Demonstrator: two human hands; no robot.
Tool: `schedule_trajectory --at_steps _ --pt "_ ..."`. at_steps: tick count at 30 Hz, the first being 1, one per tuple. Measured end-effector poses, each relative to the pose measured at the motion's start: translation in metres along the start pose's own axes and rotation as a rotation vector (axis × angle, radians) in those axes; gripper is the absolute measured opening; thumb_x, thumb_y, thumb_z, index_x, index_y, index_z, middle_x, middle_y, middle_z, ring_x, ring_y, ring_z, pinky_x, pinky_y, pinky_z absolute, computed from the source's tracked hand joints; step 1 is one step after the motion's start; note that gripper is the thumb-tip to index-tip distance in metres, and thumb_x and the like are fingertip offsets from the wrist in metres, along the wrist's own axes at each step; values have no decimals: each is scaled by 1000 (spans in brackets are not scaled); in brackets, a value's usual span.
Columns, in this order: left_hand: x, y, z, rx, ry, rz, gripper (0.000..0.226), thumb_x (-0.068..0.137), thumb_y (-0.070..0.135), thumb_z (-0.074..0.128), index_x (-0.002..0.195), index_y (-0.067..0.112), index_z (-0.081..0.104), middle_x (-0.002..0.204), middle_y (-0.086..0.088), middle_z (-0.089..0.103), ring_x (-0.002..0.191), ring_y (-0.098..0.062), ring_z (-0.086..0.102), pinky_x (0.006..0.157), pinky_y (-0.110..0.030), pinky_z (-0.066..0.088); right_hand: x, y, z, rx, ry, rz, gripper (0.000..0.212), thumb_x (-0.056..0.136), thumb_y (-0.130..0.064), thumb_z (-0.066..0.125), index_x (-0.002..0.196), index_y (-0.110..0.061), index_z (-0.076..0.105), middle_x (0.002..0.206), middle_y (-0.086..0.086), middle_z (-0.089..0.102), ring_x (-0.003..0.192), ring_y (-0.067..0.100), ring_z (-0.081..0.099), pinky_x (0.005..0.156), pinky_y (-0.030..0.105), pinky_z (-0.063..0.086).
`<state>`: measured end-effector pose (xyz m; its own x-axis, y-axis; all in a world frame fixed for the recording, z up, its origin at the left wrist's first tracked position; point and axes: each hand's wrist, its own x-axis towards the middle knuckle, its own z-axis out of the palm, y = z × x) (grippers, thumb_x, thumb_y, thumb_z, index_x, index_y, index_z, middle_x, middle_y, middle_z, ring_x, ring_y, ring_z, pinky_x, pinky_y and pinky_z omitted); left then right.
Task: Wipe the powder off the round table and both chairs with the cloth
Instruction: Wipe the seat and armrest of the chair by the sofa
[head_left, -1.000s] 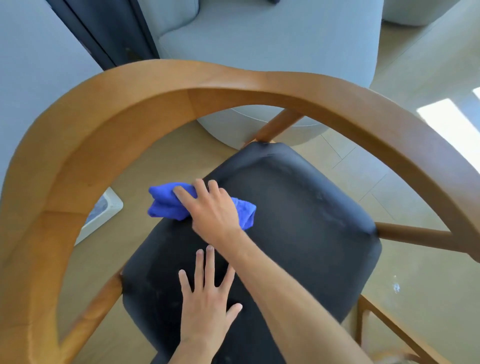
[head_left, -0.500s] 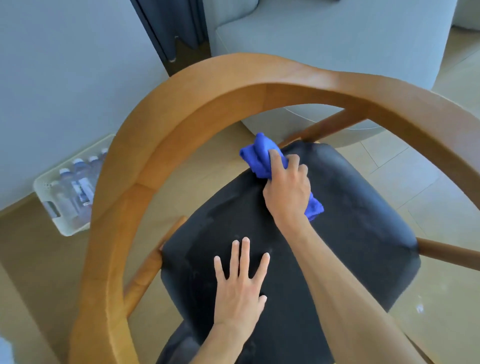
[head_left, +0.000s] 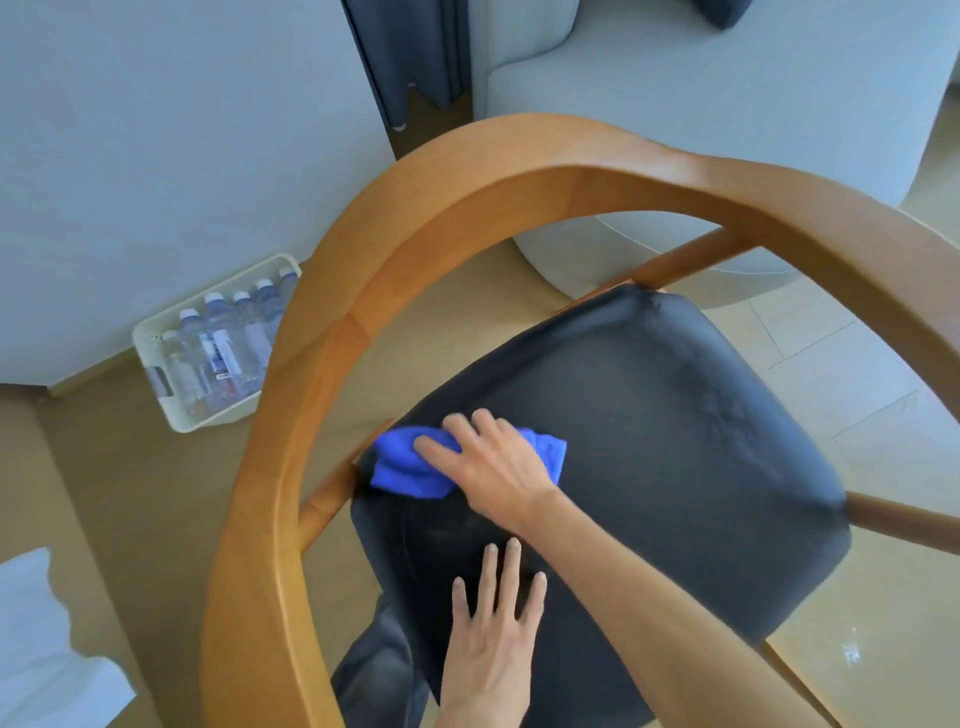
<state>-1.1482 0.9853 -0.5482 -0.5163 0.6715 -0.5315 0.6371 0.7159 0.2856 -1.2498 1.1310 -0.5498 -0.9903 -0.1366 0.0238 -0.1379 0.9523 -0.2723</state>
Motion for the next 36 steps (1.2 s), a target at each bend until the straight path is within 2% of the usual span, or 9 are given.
schedule_trajectory --at_steps 5,7,13,19,21,25,27,29,36 --pt "-12 6 -4 -6 -18 -113 88 36 17 88 119 21 60 139 -20 47 127 -39 44 82 -55 53 12 60 -8 -55 143 574 51 60 6 67 107 -14 62 91 13 56 63 27 41 48 32 32" --pt "-12 5 -11 -37 -53 -244 84 38 20 90 118 22 64 135 -21 52 121 -41 53 79 -58 52 14 51 -3 -39 166 636 51 60 8 67 107 -12 62 90 14 56 63 24 33 49 31 29" --pt "-27 24 -11 -181 -46 -581 77 40 24 90 113 12 69 122 -22 61 106 -40 62 68 -52 56 -26 -4 13 -18 132 343 59 52 9 65 106 -15 61 90 11 58 58 24 38 47 30 35" --pt "-52 41 1 -349 9 -671 51 32 16 90 77 6 68 87 -14 61 75 -32 64 44 -36 53 -140 -56 18 104 -109 -48 68 47 -4 70 111 -23 54 96 5 61 63 24 49 50 31 42" --pt "-59 44 9 -367 -37 -664 60 25 15 89 80 4 70 90 -17 62 74 -32 66 45 -34 55 -140 -49 13 103 -142 -125 66 48 -6 72 110 -24 55 96 4 61 64 24 50 50 31 44" --pt "-63 49 10 -386 -123 -691 86 21 22 89 102 2 70 113 -25 62 88 -37 67 52 -39 57 -75 -35 9 35 -90 -175 68 49 -2 75 111 -22 54 98 7 60 65 26 50 50 32 45" --pt "-62 47 -5 -399 -153 -713 85 49 35 85 124 4 58 134 -28 46 111 -39 57 76 -43 56 -26 -41 11 41 -28 -140 66 52 0 74 113 -19 57 99 10 61 66 29 52 50 33 44" --pt "-59 45 -12 -430 -147 -721 71 86 35 58 145 11 26 154 -19 14 136 -35 31 104 -41 40 16 -50 15 29 7 -144 59 55 2 72 110 -17 64 97 11 62 67 30 52 51 34 43" --pt "-58 48 -20 -457 -134 -750 59 94 28 43 145 10 20 155 -13 7 137 -31 25 102 -36 38 -2 -60 28 22 -43 -179 52 61 -2 71 110 -17 63 103 9 63 72 30 53 58 39 45"
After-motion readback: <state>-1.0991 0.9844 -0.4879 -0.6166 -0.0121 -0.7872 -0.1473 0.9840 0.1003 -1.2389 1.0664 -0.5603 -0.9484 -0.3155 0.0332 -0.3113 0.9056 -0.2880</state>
